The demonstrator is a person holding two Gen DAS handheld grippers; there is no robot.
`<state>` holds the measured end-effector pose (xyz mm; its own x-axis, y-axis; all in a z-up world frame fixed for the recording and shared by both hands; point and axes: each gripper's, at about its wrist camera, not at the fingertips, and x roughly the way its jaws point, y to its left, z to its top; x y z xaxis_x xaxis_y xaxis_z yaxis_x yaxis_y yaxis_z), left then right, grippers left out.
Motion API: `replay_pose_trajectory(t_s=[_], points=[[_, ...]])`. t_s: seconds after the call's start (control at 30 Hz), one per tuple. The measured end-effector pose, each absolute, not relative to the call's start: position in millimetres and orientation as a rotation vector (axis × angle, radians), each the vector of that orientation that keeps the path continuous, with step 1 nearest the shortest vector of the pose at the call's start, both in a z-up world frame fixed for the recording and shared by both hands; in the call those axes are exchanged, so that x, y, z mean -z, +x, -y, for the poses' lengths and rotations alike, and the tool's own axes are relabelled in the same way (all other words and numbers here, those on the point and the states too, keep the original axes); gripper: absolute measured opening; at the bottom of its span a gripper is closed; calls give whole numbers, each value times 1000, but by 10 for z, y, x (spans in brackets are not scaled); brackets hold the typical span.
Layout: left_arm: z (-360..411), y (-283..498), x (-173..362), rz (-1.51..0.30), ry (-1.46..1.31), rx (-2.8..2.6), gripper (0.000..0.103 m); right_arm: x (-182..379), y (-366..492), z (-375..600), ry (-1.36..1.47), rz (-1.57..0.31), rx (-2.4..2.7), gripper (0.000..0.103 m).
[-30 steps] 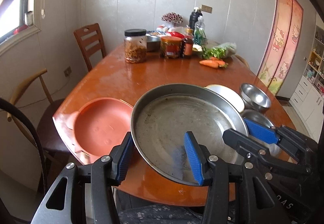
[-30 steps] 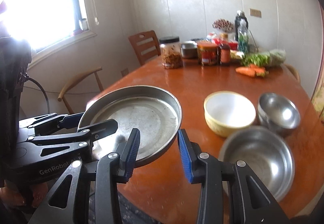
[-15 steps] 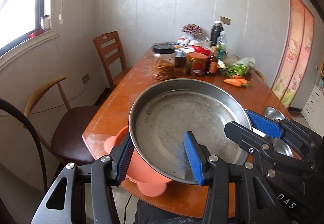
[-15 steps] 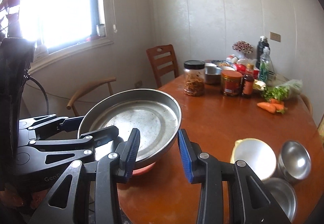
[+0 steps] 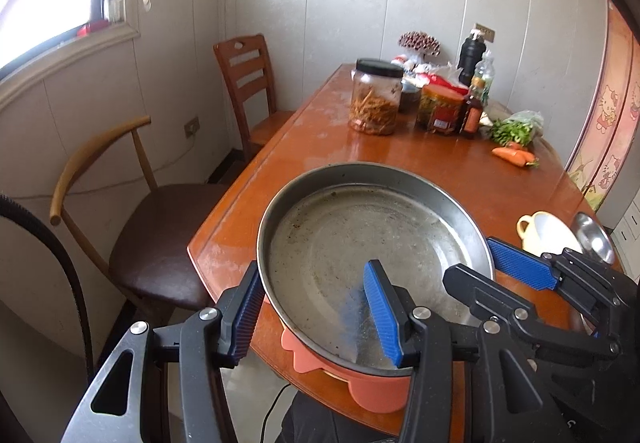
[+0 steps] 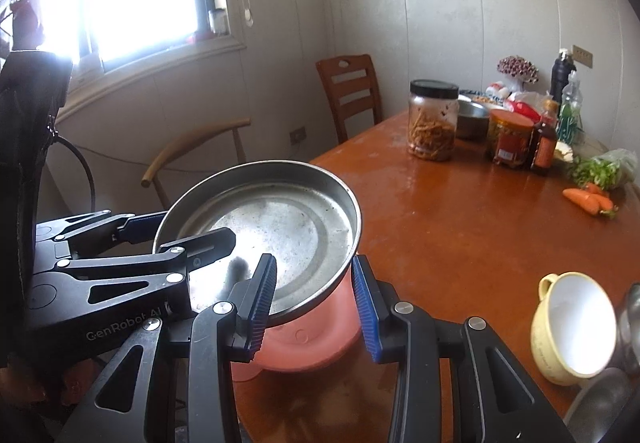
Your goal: Organize plates and bowls
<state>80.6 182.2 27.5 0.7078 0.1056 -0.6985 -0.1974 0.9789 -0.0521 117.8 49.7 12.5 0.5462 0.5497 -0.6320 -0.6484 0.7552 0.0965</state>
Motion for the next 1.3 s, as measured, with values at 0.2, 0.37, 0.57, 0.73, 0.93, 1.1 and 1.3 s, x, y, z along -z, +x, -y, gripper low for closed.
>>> replay_pose_trajectory(t_s=[0.2,0.37,0.57,0.73,0.93,1.1,1.3], points=[[-1850,952,-43,-799,-112,-185,50,171,1292,-589,-184,-753,-707,40],[-1856,1007,66,-813,-116,-175,50,278,1343,-579,-199,-778,-695,40],[-1874,1036,133,-827,-97,-184,50,368,1327,-598,-211,-795,-697,40],[-1889,1040,168,-835,-105,-181,50,441,1331,-624,-225,-811,-699,40],[-1889,1030,173,-837,-106,-180,50,443,1319,-622,-227,-807,-698,41],[-1868,1021,184,-847,-99,-181,50,427,1303,-607,-222,-804,-700,41],[-1871,999,185,-841,-119,-187,50,406,1321,-610,-232,-811,-701,41]])
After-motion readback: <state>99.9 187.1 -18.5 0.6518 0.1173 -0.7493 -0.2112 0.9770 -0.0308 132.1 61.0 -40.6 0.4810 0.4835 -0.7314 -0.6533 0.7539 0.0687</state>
